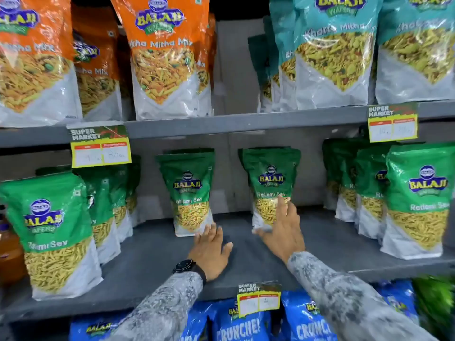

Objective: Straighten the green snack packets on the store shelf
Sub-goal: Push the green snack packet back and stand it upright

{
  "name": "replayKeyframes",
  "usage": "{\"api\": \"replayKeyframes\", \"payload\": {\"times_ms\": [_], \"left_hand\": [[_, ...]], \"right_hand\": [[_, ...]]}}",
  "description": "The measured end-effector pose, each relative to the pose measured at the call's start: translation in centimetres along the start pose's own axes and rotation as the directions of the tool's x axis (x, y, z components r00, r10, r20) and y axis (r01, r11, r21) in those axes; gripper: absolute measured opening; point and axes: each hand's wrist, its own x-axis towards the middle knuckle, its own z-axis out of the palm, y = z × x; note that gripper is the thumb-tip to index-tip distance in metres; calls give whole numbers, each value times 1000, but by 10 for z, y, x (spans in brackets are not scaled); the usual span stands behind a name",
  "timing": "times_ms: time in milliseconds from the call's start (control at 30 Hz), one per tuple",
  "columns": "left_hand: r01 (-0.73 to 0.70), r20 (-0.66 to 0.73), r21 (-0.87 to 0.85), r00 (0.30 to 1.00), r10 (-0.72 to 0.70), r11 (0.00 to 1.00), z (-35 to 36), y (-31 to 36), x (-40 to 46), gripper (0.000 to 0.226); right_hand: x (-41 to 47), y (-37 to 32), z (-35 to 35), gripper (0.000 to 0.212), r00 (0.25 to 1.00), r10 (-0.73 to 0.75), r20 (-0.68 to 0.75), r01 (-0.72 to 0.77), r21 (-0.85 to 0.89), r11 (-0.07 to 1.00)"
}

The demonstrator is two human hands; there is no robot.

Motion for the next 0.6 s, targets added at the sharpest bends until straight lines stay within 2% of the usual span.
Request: {"api": "replayKeyframes", "payload": {"times_ms": [100, 233, 400, 500, 600], "left_hand": [[29, 100, -14, 995, -28, 999, 13, 2, 15, 69], [32, 143, -40, 989, -26, 999, 24, 0, 23, 69], [6, 130, -12, 992, -5, 1000, 29, -4, 25, 67], [4, 127, -33, 992, 0, 999, 30, -5, 25, 67], [8, 132, -54, 991, 0, 999, 29, -5, 24, 70]], "right_hand": [[26, 3, 17, 150, 989, 147, 7, -147, 14, 989], [57, 6, 34, 163, 947, 322, 19, -321, 126, 938], [72, 0, 61, 171, 886, 449, -114, -417, 224, 881], [69, -4, 67, 157, 891, 385, -240, -364, 127, 923], [65, -6, 66, 142, 956, 227, -185, -236, -25, 971]]}}
